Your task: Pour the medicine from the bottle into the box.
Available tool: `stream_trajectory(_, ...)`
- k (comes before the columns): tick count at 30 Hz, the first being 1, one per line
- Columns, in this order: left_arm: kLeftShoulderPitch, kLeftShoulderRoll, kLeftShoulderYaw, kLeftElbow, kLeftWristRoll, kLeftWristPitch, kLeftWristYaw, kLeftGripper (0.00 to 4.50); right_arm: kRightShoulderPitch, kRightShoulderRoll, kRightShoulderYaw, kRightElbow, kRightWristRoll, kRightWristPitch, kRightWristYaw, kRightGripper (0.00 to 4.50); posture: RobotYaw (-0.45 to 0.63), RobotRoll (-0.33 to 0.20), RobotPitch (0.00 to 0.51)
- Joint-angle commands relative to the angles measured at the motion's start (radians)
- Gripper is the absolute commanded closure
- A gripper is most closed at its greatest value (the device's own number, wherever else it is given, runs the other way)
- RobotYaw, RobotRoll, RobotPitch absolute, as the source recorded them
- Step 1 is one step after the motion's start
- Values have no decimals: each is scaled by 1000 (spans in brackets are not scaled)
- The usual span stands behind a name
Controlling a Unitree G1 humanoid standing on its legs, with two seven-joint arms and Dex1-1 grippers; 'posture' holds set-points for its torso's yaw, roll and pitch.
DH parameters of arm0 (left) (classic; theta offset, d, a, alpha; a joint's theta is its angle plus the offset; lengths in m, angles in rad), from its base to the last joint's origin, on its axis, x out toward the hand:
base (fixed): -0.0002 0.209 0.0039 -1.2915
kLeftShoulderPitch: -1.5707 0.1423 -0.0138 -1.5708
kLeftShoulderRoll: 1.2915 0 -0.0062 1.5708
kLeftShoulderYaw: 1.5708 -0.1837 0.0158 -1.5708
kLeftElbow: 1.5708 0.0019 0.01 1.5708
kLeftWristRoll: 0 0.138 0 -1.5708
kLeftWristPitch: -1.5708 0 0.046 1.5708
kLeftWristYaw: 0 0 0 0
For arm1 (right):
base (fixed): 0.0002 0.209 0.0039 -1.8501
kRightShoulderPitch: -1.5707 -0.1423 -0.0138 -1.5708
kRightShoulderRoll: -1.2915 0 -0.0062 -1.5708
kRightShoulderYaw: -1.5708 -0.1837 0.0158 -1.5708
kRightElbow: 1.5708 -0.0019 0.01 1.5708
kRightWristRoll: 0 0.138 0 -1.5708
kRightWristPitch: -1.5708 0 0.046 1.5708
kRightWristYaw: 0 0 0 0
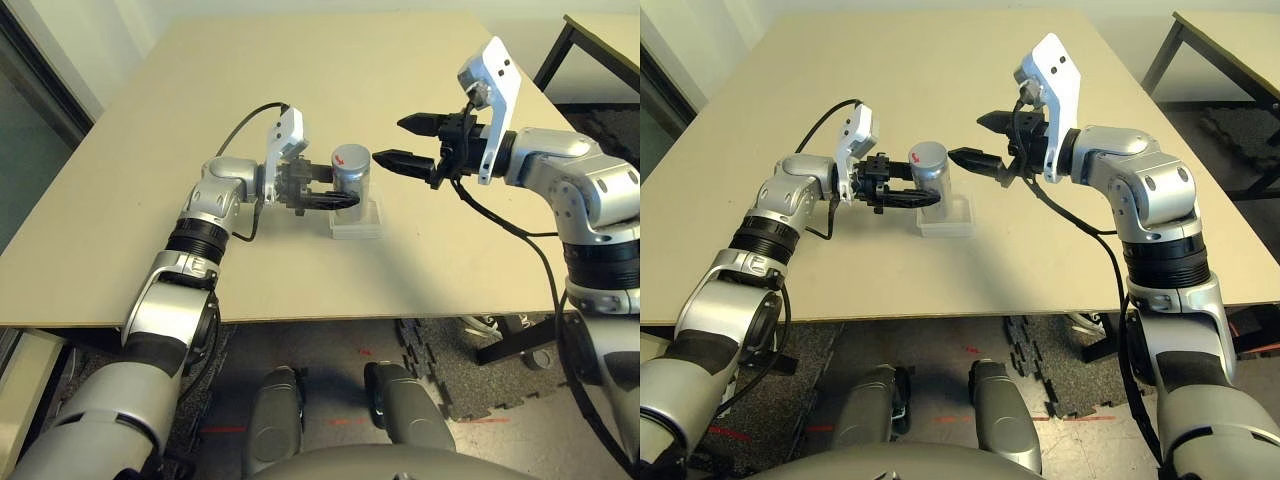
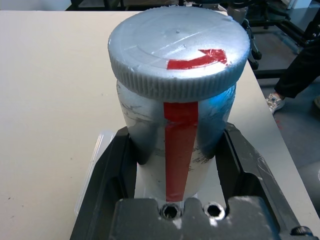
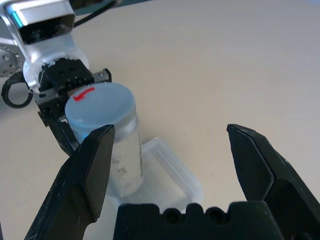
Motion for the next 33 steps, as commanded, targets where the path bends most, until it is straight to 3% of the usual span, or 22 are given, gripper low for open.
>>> stream_trajectory(1,-9,1,-2,-1,11,-3,-7,2103,10,-18,-17,-15,15,11,7,0,-190,0,94)
stream_trajectory(7,-12,5,-2,3,13,-4,-8,2103,-20,9,-44,-45,98,84,7,0,-190,0,95)
stream_trajectory(15,-20,4,-4,10,16,-9,-9,2103,-14,2,26,-120,158,126,83,0,-187,0,93)
stream_trajectory(33,-16,0,-3,-3,13,-9,-4,2103,-113,107,174,47,-26,-77,85,0,-170,0,89)
